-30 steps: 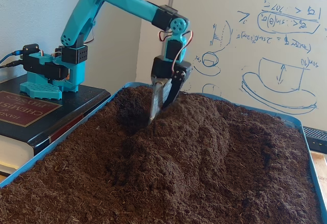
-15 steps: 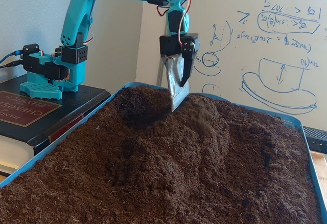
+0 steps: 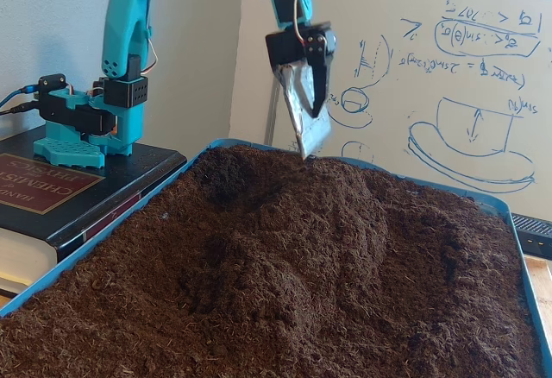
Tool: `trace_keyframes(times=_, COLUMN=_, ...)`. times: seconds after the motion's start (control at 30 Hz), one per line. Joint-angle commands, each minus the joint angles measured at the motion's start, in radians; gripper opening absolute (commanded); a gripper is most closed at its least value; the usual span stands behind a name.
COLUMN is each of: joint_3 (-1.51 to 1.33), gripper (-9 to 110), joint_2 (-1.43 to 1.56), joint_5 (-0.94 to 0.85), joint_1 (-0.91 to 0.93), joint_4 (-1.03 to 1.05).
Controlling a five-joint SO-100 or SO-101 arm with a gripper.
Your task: Build a berm.
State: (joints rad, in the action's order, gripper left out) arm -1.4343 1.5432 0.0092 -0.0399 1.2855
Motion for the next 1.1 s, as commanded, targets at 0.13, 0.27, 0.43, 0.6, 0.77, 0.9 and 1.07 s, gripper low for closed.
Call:
trace_keyframes(times=0.13, joint_3=-0.146, gripper=1, joint_2=0.106, joint_5=-0.222, joint_1=0.169, joint_4=0.225)
trace_keyframes(times=0.27, joint_3=-0.244, gripper=1, joint_2=0.071, joint_5=-0.301, joint_1=0.267, joint_4=0.253)
trace_keyframes(times=0.43, joint_3=-0.295, gripper=1, joint_2=-0.048, joint_5=-0.318, joint_1=0.313, joint_4=0.196)
trace_keyframes(times=0.6, joint_3=-0.296, gripper=1, joint_2=-0.196, joint_5=-0.311, joint_1=0.319, joint_4=0.072)
trace_keyframes(times=0.77, joint_3=-0.301, gripper=1, joint_2=-0.341, joint_5=-0.302, joint_1=0.334, joint_4=-0.049)
trace_keyframes(times=0.9, joint_3=-0.29, gripper=1, joint_2=-0.411, joint_5=-0.307, joint_1=0.337, joint_4=-0.127)
trace_keyframes(times=1.07, joint_3=-0.282, gripper=1, joint_2=-0.422, joint_5=-0.311, joint_1=0.325, joint_4=-0.238)
